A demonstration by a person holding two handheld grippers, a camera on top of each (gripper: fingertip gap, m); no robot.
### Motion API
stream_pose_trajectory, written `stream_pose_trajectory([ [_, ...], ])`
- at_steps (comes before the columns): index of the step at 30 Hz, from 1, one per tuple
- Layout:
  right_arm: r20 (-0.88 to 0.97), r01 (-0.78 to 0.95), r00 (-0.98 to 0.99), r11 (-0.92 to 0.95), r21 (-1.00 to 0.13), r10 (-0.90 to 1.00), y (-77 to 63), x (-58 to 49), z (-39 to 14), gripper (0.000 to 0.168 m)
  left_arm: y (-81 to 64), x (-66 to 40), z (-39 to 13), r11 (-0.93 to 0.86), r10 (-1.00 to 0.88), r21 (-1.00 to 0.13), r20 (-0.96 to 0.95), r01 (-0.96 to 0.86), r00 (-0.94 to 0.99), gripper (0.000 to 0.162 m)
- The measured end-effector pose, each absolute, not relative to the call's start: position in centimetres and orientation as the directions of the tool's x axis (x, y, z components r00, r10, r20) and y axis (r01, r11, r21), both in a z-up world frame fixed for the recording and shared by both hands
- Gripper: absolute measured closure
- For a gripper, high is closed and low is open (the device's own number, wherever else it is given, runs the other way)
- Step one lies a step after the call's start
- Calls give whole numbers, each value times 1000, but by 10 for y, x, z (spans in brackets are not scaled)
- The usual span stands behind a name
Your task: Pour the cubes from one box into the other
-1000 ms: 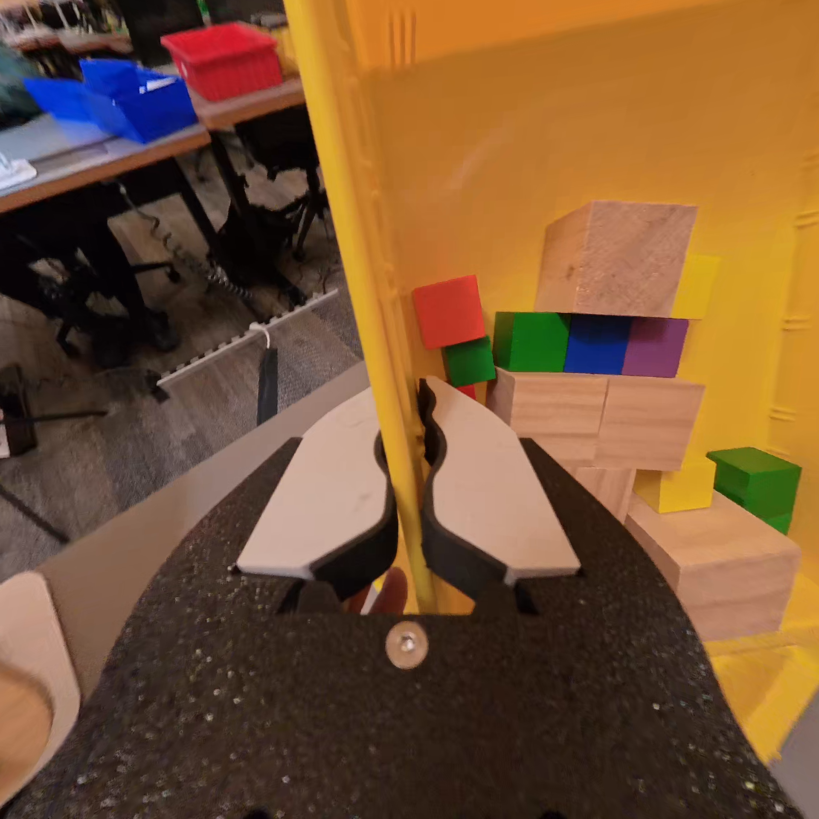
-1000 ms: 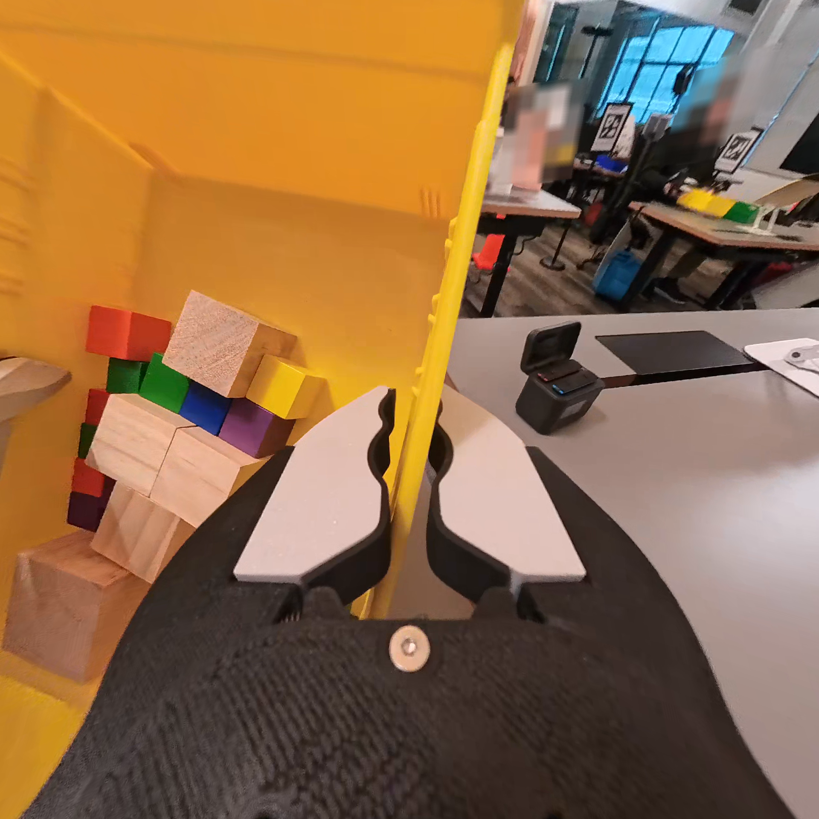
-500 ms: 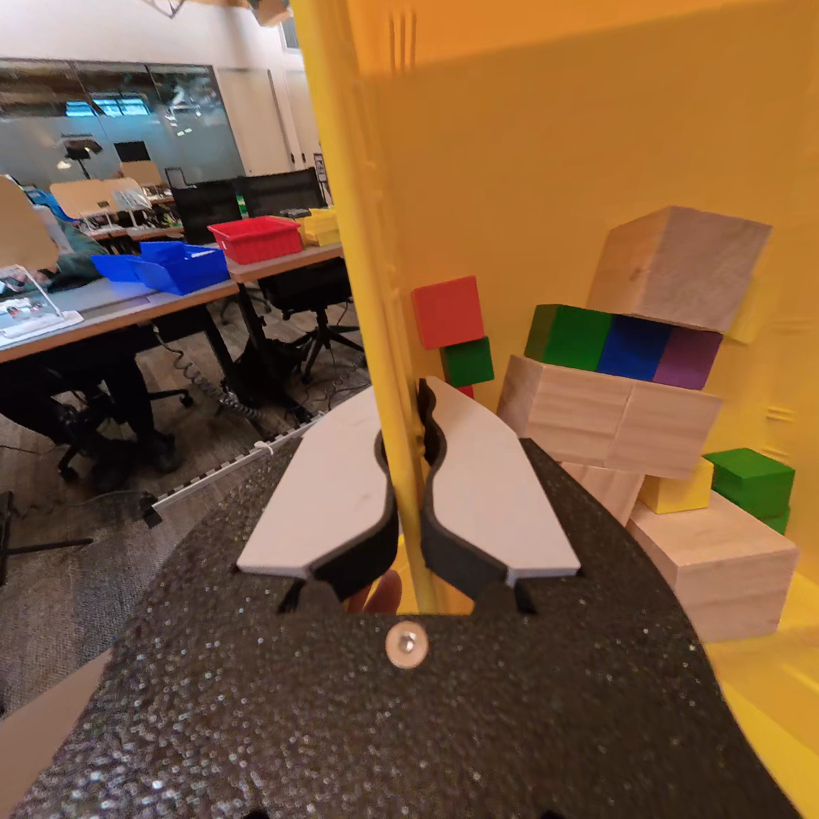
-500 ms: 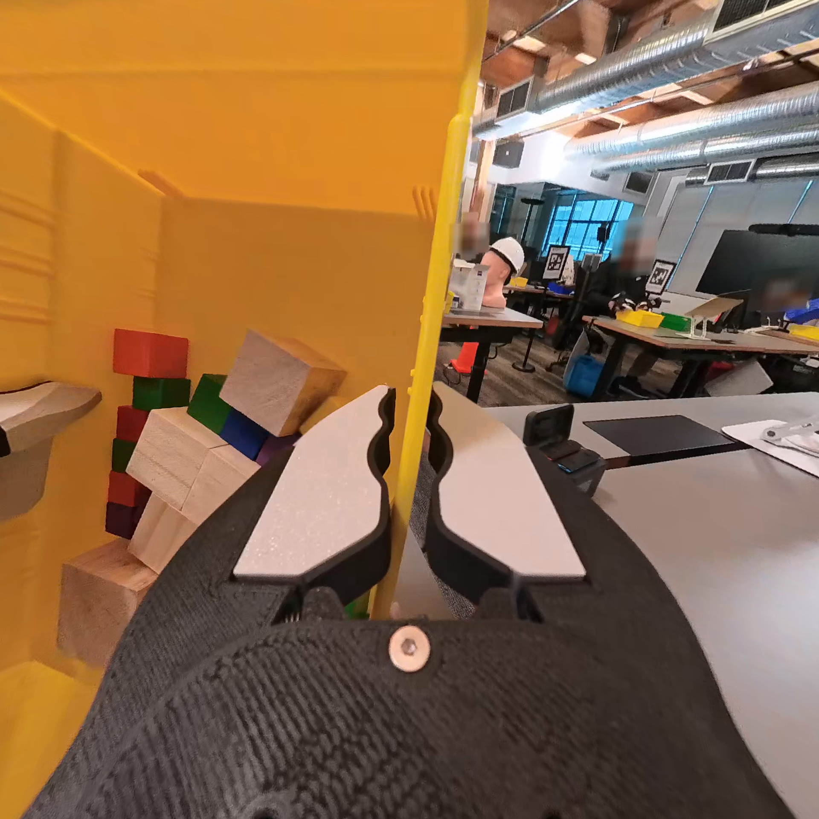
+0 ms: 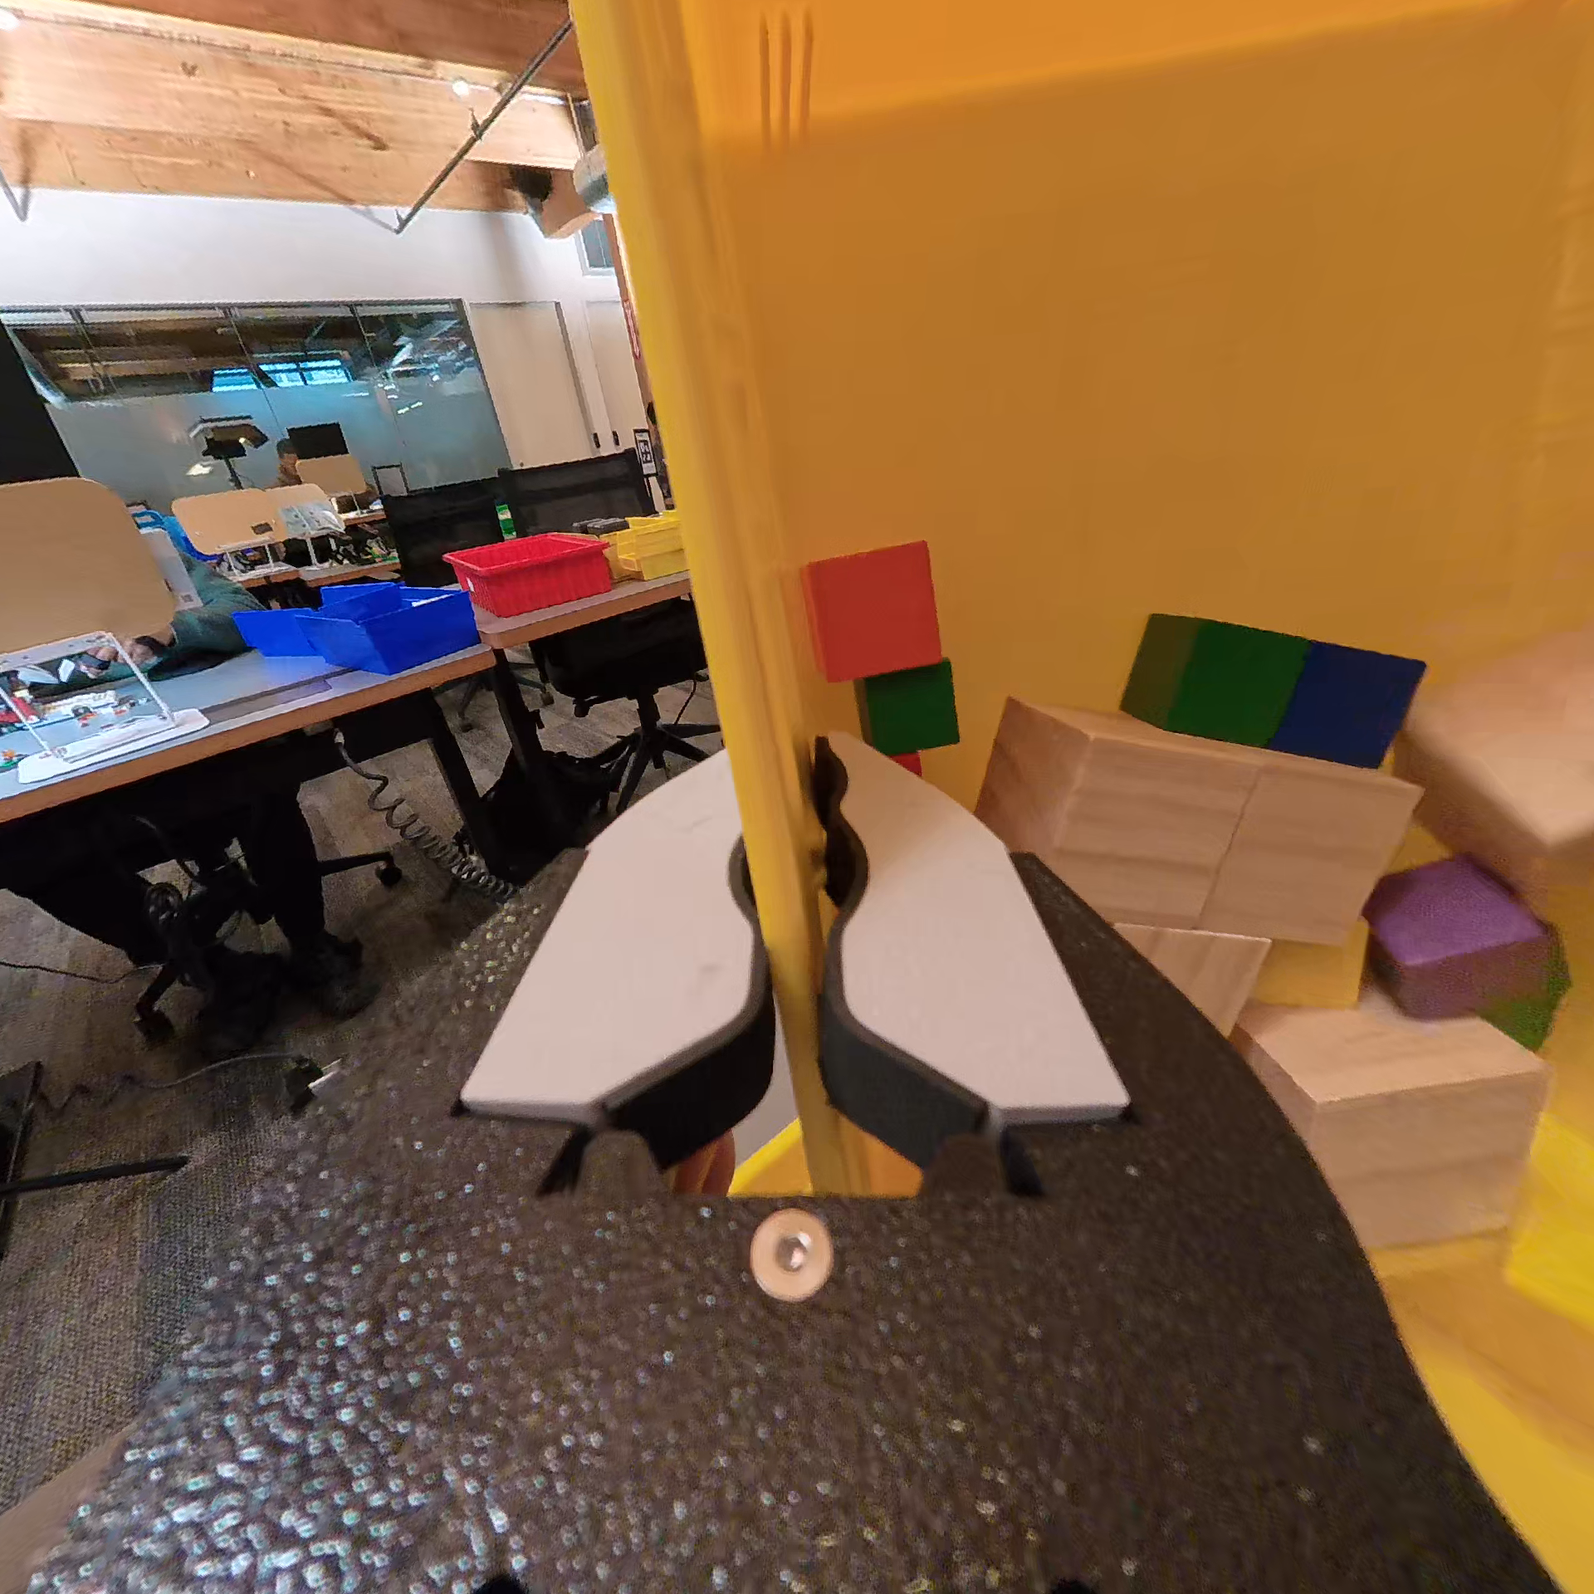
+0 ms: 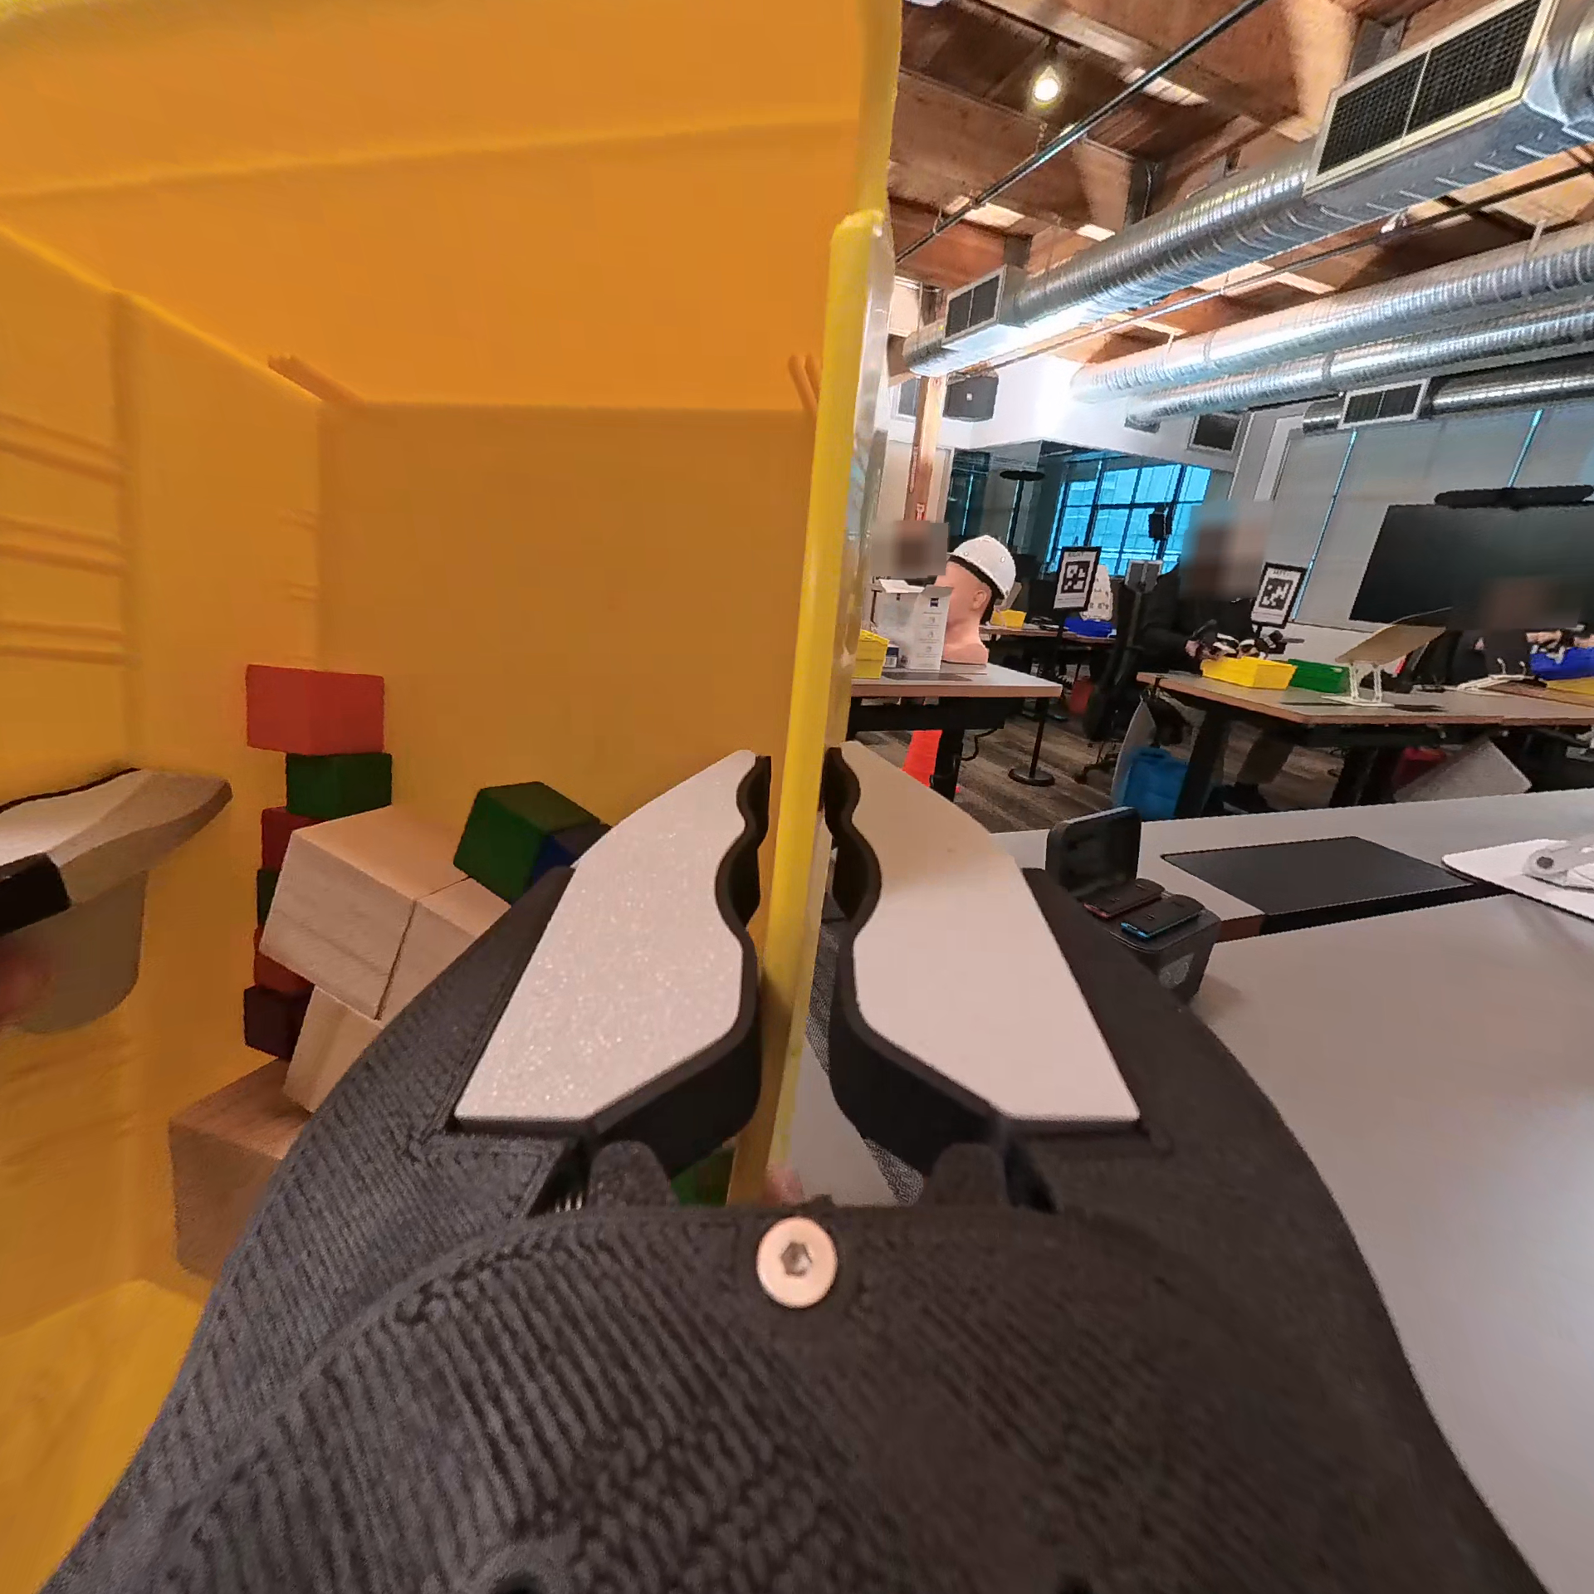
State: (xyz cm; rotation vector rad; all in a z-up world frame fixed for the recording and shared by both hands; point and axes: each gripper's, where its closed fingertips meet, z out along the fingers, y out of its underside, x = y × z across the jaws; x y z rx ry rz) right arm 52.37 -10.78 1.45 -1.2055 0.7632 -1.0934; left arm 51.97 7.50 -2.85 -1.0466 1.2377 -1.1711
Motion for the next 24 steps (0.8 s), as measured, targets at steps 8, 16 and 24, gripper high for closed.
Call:
stream_pose_trajectory([
  [8,84,275,349,17,-961,-933,-105,520,15,154,77,520,-30,115,-992,-987,-120,108,-36,157],
  [16,71,317,341,43,-948,-937,-109,512,17,154,74,516,-24,127,-989,-980,-137,154,-59,157],
  [24,45,357,342,85,-930,-939,-116,504,22,154,68,509,-13,158,-984,-968,-170,195,-45,157],
])
